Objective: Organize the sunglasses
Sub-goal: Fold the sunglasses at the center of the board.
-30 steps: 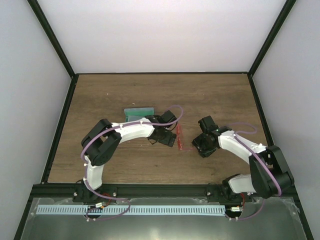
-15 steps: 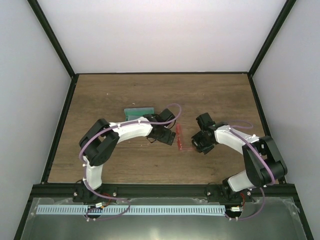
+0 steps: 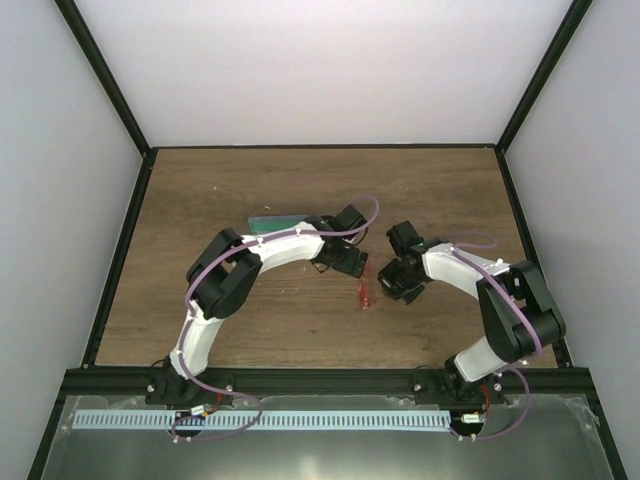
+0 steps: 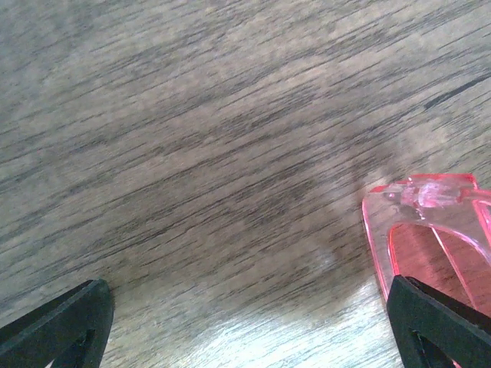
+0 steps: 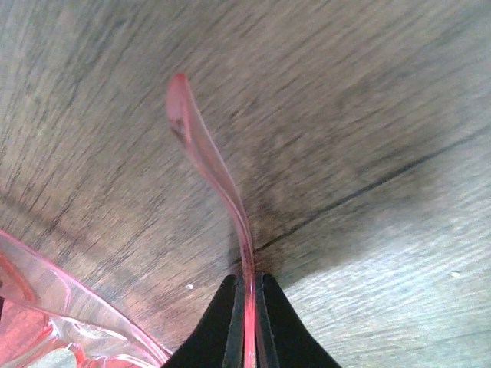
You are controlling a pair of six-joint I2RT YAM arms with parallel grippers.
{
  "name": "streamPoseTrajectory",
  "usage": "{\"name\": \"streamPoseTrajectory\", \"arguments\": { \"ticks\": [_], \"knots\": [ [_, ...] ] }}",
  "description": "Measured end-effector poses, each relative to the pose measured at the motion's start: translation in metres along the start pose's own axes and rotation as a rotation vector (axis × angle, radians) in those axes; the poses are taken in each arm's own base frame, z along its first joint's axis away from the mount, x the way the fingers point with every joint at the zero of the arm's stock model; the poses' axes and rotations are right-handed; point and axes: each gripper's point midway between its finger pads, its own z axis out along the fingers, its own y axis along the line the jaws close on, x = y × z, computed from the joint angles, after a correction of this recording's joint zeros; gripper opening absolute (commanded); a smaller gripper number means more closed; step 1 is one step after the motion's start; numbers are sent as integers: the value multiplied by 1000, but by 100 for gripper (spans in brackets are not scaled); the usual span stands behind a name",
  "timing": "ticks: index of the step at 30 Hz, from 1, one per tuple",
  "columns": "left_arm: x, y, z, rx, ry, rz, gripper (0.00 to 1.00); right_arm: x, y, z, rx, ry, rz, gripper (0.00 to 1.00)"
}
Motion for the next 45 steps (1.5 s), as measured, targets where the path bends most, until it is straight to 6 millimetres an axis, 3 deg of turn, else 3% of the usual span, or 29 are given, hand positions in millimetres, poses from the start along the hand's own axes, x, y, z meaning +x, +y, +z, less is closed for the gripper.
{"name": "streamPoseTrajectory", "arguments": {
  "ticks": [4,11,14,20,29,35,41,45],
  "knots": [
    [-2,-2,1,6,5,0,100,5,9,2,-5,5,-63,1],
    [-3,-11,2,53,24,0,100,15,42,11,-35,35,-207,1],
    [-3,-10,2,56,23,-3,100,15,44,11,-30,35,-237,3],
    [-2,-9,1,60,8,-2,100,13,44,9,-15,19,-281,21],
    [1,-7,-1,60,7,4,100,12,45,-1,-23,-14,-307,33],
    [9,-3,-7,76,50,-25,100,13,60,-18,-82,-37,-314,45],
    [14,11,-21,65,79,-73,100,18,74,-23,-109,-39,-324,62],
    [8,22,-39,67,51,-101,100,19,81,-20,-107,-34,-325,64]
  ]
}}
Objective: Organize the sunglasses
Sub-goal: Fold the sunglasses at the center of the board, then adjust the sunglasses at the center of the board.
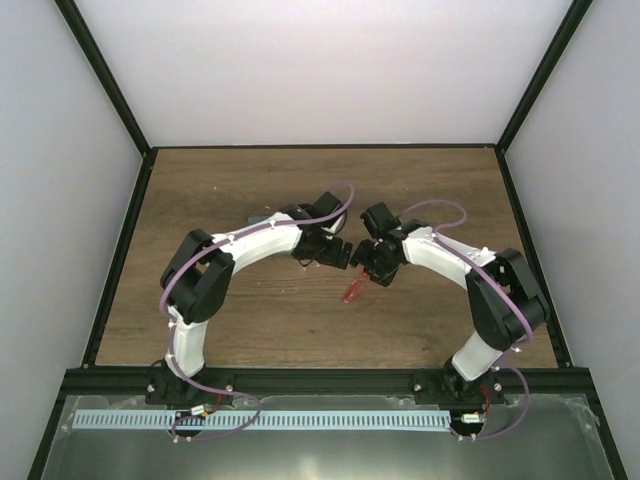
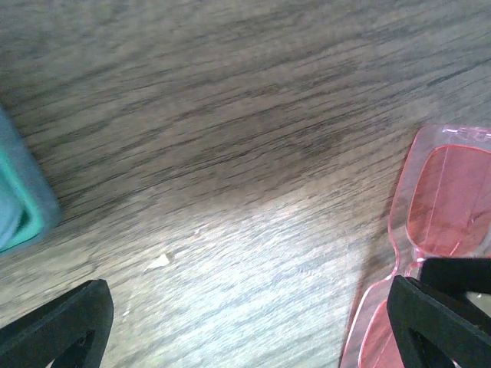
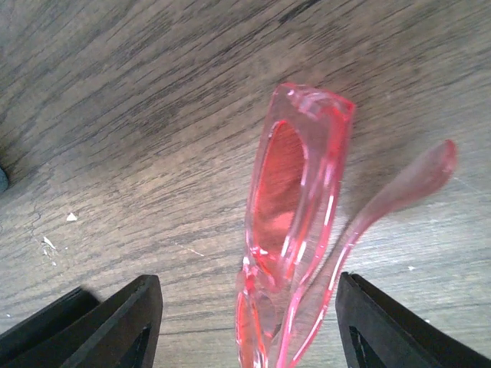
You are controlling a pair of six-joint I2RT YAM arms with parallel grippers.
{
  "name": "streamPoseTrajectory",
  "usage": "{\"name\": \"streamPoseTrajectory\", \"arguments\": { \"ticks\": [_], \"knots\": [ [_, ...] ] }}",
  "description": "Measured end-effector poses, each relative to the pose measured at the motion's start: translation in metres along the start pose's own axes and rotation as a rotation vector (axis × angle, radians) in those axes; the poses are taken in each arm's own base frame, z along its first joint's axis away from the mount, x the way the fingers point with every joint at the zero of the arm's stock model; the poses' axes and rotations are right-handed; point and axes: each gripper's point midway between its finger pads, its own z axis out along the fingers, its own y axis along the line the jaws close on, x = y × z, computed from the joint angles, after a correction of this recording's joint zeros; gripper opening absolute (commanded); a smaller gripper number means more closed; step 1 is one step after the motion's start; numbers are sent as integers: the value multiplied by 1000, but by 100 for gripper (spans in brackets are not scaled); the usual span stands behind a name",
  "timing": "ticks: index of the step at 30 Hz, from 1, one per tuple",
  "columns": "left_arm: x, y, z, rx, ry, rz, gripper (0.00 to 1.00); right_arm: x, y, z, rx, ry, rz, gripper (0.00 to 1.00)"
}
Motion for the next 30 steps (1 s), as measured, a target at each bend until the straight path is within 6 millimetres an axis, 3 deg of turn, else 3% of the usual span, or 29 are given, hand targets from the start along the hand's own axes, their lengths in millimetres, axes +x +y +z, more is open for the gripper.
{"name": "streamPoseTrajectory", "arguments": {
  "ticks": [5,12,23,30],
  "knots": [
    [0,15,-18,1,-28,-31,100,5,1,10,22,25,-1,64],
    [17,40,-15,-23,-2,-70,100,9,-3,18,43,51,14,65],
    [29,42,-10,-15,22,-72,100,13,-12,28,77,70,28,64],
    [30,43,-10,-16,23,-72,100,13,-12,31,80,71,26,41]
  ]
}}
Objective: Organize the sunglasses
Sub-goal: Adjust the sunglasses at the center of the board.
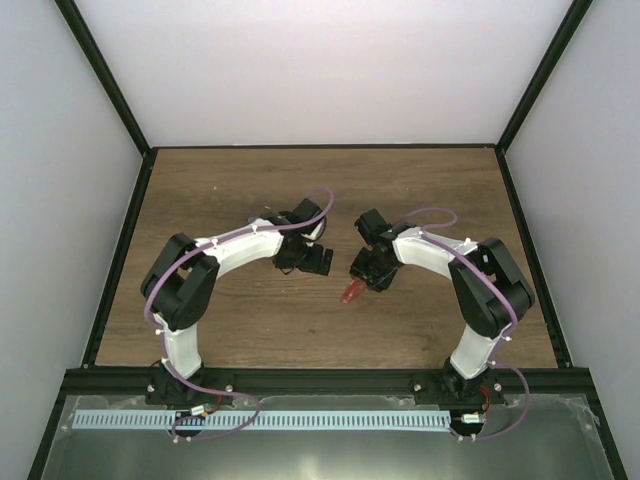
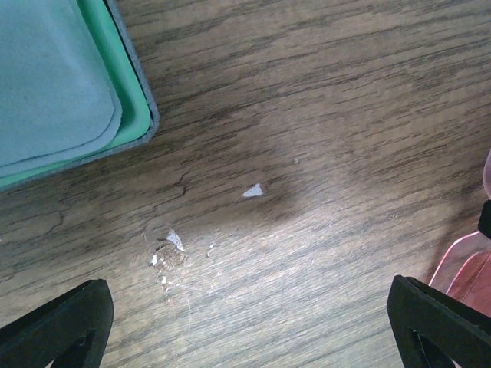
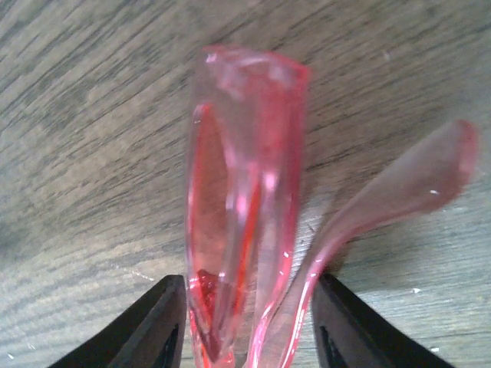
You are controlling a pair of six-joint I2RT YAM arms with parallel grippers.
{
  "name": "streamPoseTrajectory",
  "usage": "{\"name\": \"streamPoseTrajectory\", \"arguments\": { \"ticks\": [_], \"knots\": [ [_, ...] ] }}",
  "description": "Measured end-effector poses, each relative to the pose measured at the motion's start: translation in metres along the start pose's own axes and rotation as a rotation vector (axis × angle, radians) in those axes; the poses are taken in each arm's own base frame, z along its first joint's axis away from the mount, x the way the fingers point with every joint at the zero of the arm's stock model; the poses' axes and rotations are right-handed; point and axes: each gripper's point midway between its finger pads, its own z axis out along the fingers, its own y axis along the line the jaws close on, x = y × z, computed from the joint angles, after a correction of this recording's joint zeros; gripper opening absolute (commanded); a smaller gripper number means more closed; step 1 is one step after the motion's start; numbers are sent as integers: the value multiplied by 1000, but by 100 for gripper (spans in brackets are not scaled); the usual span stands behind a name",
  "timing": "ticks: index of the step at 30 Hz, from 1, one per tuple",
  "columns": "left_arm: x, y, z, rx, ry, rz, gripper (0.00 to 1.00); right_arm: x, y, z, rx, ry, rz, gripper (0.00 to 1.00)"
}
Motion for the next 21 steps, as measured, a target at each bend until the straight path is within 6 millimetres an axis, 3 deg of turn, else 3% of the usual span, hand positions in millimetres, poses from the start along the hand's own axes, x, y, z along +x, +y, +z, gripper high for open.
{"name": "streamPoseTrajectory", "arguments": {
  "ticks": [6,16,21],
  "knots": [
    [2,1,-2,0,-1,0,100,0,-2,2,18,1,0,30],
    [4,2,-1,0,2,0,100,-4,-7,-1,50,-26,-8,29],
    [4,2,-1,-1,2,0,100,-14,-19,-16,143,-88,-35,27]
  ]
}}
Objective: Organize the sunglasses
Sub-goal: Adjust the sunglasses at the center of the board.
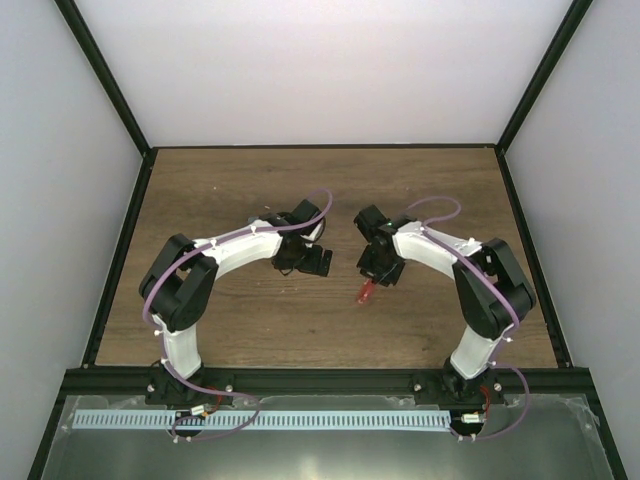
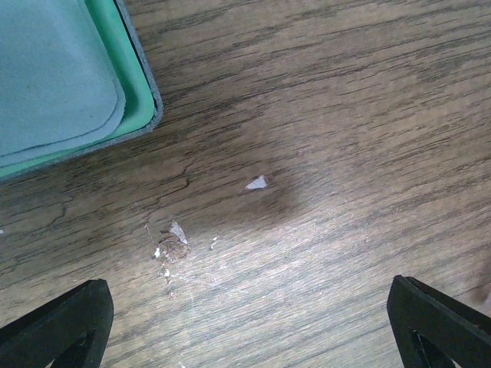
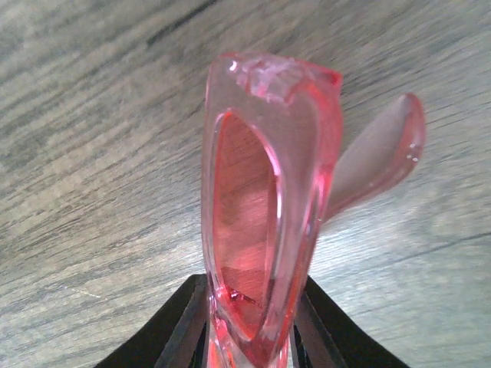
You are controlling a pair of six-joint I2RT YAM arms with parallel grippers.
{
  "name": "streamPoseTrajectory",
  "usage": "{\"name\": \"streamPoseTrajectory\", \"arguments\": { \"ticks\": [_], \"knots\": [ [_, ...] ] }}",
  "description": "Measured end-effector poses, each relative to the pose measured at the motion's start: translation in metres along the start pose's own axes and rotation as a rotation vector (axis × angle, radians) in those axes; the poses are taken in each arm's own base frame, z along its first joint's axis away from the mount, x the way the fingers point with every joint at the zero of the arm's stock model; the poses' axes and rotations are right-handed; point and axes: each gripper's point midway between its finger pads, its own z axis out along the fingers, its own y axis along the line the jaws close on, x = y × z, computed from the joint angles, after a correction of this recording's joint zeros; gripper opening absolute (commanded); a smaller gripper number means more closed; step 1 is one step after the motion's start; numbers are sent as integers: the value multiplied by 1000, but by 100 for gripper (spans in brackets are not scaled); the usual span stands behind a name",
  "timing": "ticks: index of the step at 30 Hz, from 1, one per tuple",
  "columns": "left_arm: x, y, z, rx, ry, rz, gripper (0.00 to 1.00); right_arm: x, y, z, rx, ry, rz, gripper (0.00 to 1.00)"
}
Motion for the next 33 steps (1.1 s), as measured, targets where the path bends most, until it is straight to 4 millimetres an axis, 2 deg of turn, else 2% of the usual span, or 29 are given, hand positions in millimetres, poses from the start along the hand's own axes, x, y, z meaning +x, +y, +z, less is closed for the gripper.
{"name": "streamPoseTrajectory", "arguments": {
  "ticks": [10,13,17,21,28,33],
  "knots": [
    [0,1,0,0,0,2,100,-29,-23,-39,217,-135,-106,26],
    [-1,3,0,-1,-2,2,100,-38,-29,-42,310,-155,-134,26],
    [-2,5,0,-3,-2,-1,100,-44,-41,-36,463,-162,-194,26],
    [0,10,1,-9,5,-7,100,-40,-53,-25,568,-140,-244,26],
    [5,17,-2,-14,5,-13,100,-42,-61,-21,656,-155,-287,29],
    [5,19,-4,-15,2,-9,100,-39,-67,-8,730,-146,-328,31]
  ]
}}
